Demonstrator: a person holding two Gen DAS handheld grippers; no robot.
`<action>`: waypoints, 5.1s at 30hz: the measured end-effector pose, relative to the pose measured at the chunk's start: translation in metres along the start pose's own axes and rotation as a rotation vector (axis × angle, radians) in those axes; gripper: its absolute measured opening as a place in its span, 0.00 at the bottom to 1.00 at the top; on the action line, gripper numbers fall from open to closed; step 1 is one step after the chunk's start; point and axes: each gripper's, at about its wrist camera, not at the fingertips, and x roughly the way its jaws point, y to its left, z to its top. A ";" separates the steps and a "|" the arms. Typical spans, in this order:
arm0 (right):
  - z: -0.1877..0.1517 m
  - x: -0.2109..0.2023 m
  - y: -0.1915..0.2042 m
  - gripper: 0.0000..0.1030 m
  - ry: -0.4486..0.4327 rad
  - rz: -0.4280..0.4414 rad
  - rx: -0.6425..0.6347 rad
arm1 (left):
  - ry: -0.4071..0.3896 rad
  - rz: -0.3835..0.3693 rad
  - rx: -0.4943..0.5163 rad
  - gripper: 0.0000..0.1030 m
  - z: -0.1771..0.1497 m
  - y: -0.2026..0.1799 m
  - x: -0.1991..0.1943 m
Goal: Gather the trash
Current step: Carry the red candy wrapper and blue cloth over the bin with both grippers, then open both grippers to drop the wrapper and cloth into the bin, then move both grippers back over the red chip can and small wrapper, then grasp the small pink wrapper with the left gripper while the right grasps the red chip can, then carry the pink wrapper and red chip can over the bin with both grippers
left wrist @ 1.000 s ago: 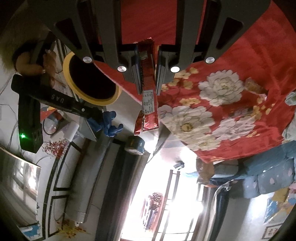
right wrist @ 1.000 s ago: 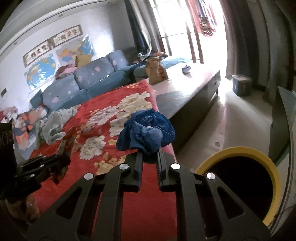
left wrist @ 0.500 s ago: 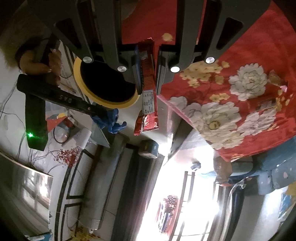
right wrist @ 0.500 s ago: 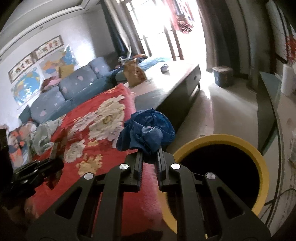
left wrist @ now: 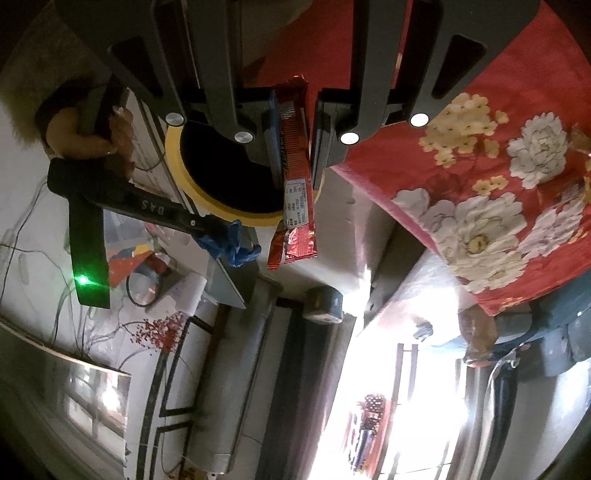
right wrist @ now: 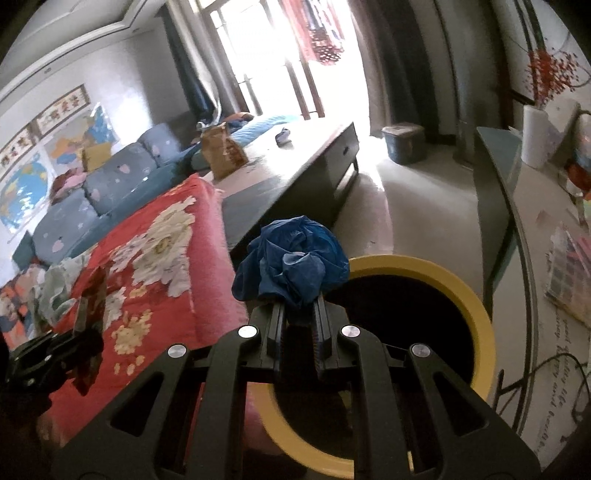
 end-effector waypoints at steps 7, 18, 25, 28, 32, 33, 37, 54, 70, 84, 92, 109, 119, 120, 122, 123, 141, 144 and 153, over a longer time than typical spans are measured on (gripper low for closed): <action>-0.002 -0.001 -0.024 0.08 0.002 -0.036 0.054 | 0.033 -0.029 0.035 0.13 0.000 -0.020 0.024; -0.010 0.004 -0.057 0.08 0.041 -0.056 0.118 | 0.087 -0.068 0.060 0.13 -0.002 -0.040 0.065; -0.015 0.004 -0.074 0.20 0.052 -0.062 0.174 | 0.109 -0.088 0.059 0.23 -0.001 -0.049 0.092; -0.017 0.001 -0.081 0.43 0.043 -0.076 0.200 | 0.112 -0.099 0.058 0.78 -0.003 -0.052 0.103; -0.017 -0.004 -0.087 0.51 0.025 -0.093 0.222 | 0.111 -0.102 0.079 0.83 -0.006 -0.054 0.107; -0.017 -0.006 -0.087 0.52 0.017 -0.099 0.221 | 0.107 -0.097 0.074 0.92 -0.007 -0.053 0.106; -0.015 -0.013 -0.078 0.58 -0.023 -0.137 0.177 | 0.078 -0.063 0.035 0.94 -0.008 -0.040 0.095; -0.002 -0.001 0.039 0.65 -0.033 0.050 -0.110 | -0.059 0.175 -0.157 0.94 -0.008 0.056 0.010; -0.013 0.020 0.153 0.69 0.065 0.253 -0.332 | -0.158 0.349 -0.322 0.94 -0.024 0.145 -0.068; -0.013 0.082 0.248 0.69 0.120 0.319 -0.556 | -0.194 0.475 -0.497 0.93 -0.051 0.224 -0.120; -0.010 0.147 0.301 0.69 0.190 0.344 -0.697 | -0.178 0.474 -0.583 0.92 -0.065 0.261 -0.132; -0.015 0.225 0.368 0.69 0.273 0.380 -0.978 | -0.078 0.339 -0.713 0.64 -0.075 0.309 -0.096; -0.020 0.237 0.366 0.32 0.354 0.441 -0.915 | -0.058 0.330 -0.752 0.52 -0.068 0.330 -0.072; -0.019 0.235 0.360 0.31 0.352 0.441 -0.887 | -0.057 0.333 -0.754 0.50 -0.066 0.331 -0.070; -0.016 0.227 0.347 0.31 0.354 0.440 -0.823 | -0.055 0.343 -0.754 0.45 -0.064 0.333 -0.066; -0.016 0.223 0.341 0.30 0.353 0.436 -0.799 | -0.053 0.347 -0.752 0.39 -0.064 0.333 -0.065; 0.007 0.118 0.217 0.29 0.158 0.331 -0.449 | -0.089 0.274 -0.532 0.25 -0.014 0.250 -0.049; 0.011 0.105 0.198 0.29 0.133 0.298 -0.413 | -0.093 0.246 -0.494 0.25 -0.006 0.230 -0.046; 0.021 0.076 0.151 0.29 0.086 0.223 -0.313 | -0.095 0.180 -0.397 0.25 0.009 0.175 -0.038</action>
